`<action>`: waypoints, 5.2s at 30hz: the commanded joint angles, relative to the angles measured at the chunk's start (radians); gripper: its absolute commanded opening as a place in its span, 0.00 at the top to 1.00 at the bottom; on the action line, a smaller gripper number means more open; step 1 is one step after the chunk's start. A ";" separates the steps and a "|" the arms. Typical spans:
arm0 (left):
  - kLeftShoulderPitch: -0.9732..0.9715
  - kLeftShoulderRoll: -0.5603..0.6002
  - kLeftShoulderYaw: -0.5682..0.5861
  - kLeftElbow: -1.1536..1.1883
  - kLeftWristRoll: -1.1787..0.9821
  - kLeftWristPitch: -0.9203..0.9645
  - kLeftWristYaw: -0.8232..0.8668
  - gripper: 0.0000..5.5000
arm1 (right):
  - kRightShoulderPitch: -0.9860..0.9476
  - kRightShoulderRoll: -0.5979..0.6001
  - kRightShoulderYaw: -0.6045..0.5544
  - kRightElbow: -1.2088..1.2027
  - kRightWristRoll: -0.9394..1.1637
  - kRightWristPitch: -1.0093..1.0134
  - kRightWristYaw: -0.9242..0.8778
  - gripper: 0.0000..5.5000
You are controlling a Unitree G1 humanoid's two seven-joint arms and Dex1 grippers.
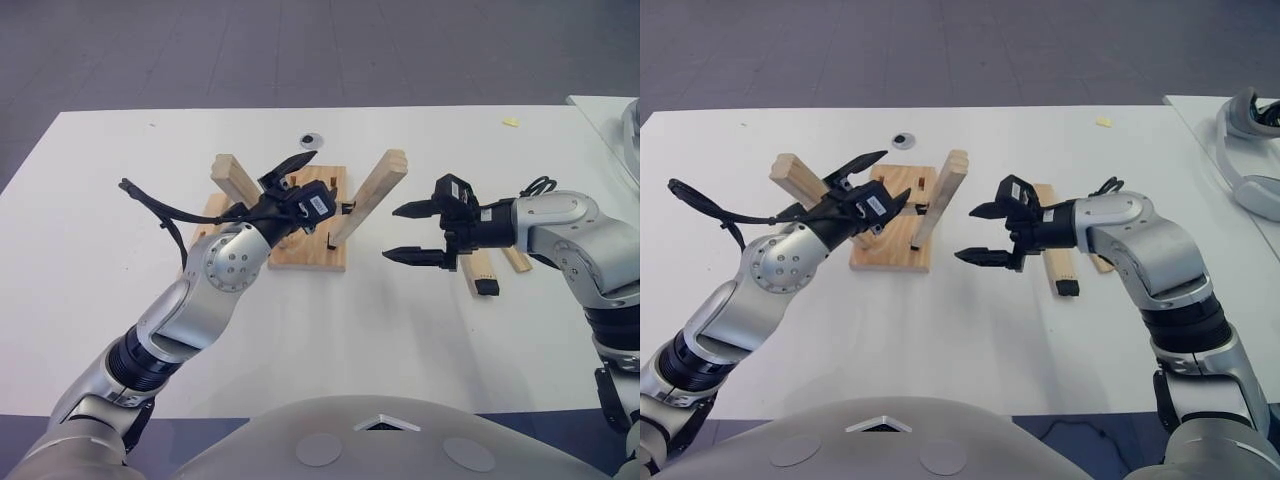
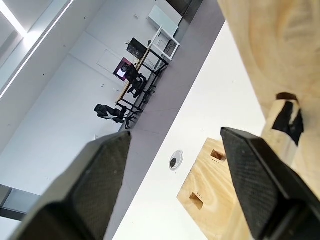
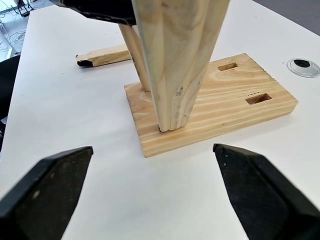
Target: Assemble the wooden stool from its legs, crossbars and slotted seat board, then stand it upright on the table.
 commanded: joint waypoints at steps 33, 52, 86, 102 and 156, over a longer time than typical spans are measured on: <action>0.100 -0.458 0.548 0.276 -0.232 -0.370 0.119 0.40 | 0.260 0.683 -0.082 -0.317 -0.329 -0.213 -0.935 0.18; 0.021 -0.417 0.489 0.262 -0.231 -0.241 0.110 0.40 | 0.328 0.549 -0.140 -0.136 -0.355 -0.324 -0.791 0.18; 0.060 0.022 -0.223 0.303 0.168 -0.201 -0.433 0.40 | 0.366 0.609 -0.098 -0.110 -0.412 -0.401 -0.858 0.18; -0.112 -0.005 0.086 -0.069 -0.088 0.046 -0.691 0.40 | 0.358 0.643 -0.088 -0.093 -0.432 -0.425 -0.881 0.18; 0.047 -0.139 -0.054 0.606 0.230 -0.358 -0.226 0.40 | 0.306 0.659 -0.106 -0.168 -0.423 -0.307 -0.911 0.18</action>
